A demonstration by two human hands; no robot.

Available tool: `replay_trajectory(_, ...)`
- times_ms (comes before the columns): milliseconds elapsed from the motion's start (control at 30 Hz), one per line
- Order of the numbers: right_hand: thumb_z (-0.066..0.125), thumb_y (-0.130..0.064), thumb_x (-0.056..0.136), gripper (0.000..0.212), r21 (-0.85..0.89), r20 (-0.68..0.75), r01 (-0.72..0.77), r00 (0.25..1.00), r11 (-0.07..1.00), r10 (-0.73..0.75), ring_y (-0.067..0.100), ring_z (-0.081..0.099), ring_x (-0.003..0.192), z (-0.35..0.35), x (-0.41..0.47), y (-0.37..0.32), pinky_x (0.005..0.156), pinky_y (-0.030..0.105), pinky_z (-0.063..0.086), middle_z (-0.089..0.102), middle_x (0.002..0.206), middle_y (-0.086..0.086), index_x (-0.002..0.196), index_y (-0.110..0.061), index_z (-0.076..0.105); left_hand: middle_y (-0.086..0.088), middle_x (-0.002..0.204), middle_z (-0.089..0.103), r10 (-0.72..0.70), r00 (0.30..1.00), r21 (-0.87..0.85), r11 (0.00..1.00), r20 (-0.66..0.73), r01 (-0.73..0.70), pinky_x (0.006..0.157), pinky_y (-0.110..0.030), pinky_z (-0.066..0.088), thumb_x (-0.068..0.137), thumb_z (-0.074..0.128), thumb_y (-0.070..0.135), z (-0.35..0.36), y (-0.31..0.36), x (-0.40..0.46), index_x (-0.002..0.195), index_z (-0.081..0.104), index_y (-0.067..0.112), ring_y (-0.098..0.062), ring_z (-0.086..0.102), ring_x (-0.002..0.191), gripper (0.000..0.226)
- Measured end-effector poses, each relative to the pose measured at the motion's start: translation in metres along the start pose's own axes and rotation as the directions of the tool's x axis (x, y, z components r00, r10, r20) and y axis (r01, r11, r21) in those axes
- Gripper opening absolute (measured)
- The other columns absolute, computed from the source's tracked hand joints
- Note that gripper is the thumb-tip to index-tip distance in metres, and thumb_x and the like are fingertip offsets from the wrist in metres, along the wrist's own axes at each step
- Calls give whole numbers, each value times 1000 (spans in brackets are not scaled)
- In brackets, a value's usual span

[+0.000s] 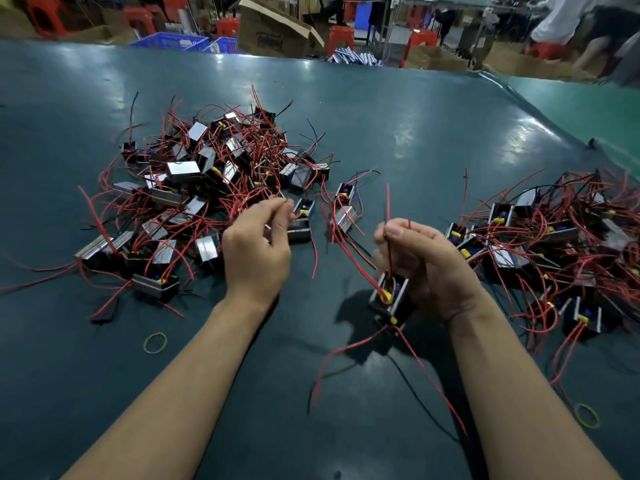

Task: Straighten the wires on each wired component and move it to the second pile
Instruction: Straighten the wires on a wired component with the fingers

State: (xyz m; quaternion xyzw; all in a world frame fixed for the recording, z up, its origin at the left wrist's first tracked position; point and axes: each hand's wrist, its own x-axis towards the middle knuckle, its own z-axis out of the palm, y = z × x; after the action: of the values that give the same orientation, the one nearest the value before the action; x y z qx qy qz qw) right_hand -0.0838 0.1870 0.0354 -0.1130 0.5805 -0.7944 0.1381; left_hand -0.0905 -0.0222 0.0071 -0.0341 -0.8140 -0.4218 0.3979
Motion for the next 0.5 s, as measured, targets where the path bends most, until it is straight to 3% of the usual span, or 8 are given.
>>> replay_trajectory(100, 61, -19, 82, 18, -9, 6, 13, 1000, 1000, -13, 10, 23, 47, 3, 3, 4, 46, 17, 21, 33, 48, -7, 76, -11, 76, -14, 104, 68, 65, 989, 96, 994, -133, -52, 86, -26, 50, 92, 63, 5, -5, 2, 1, 115, 68, 1, -22, 64, 94, 24)
replay_trajectory(167, 63, -20, 82, 16, -63, 52, -16, 998, 998, 19, 9, 26, 48, 7, 3, 8, 47, 19, 17, 36, 51, -4, 80, -12, 76, -19, 105, 61, 142, 975, 185, 977, -172, -109, 87, -32, 47, 87, 66, 3, -6, 7, 1, 116, 67, 1, -25, 58, 96, 29)
replay_trajectory(200, 64, -21, 82, 15, -88, 77, -28, 996, 996, 35, 9, 27, 49, 9, 3, 10, 48, 22, 15, 37, 53, -3, 81, -12, 77, -18, 101, 61, 251, 951, 228, 951, -179, -208, 85, -35, 46, 87, 67, 5, -6, 11, 0, 111, 69, 2, -24, 55, 95, 24)
replay_trajectory(267, 66, -24, 81, 15, -135, 122, -53, 990, 989, 70, 8, 26, 48, 14, 4, 13, 48, 25, 14, 37, 52, -4, 82, -14, 77, -11, 93, 64, 420, 900, 145, 904, -117, -403, 80, -34, 43, 90, 65, 9, -3, 21, -6, 100, 72, 3, -20, 55, 87, 13)
replay_trajectory(300, 68, -26, 80, 14, -156, 141, -65, 986, 986, 88, 8, 25, 46, 16, 3, 14, 46, 27, 14, 37, 51, -6, 81, -15, 77, -6, 90, 64, 412, 910, -3, 911, -37, -413, 78, -31, 45, 93, 62, 11, -1, 26, -9, 100, 72, 3, -17, 57, 84, 14)
replay_trajectory(400, 70, -23, 81, 10, -146, 180, -88, 977, 985, 114, 7, 28, 43, 19, 3, 18, 43, 23, 19, 38, 50, -7, 73, -18, 73, 0, 90, 69, 90, 952, -360, 933, 292, 22, 75, -38, 54, 93, 61, 19, 2, 37, -15, 107, 72, 10, -17, 66, 81, 19)
replay_trajectory(433, 69, -20, 83, 12, -138, 182, -89, 977, 986, 113, 6, 29, 43, 19, 3, 18, 42, 20, 23, 39, 51, -7, 72, -18, 72, -3, 91, 71, 2, 937, -390, 909, 350, 144, 75, -41, 56, 91, 64, 19, 3, 38, -16, 105, 72, 12, -19, 68, 81, 18)
replay_trajectory(500, 65, -19, 82, 11, -142, 167, -84, 980, 986, 108, 5, 32, 44, 19, 5, 19, 43, 17, 27, 42, 54, -6, 74, -18, 72, -8, 90, 71, -79, 928, -441, 863, 365, 247, 71, -38, 59, 90, 67, 12, 2, 37, -12, 101, 73, 9, -18, 69, 79, 13)
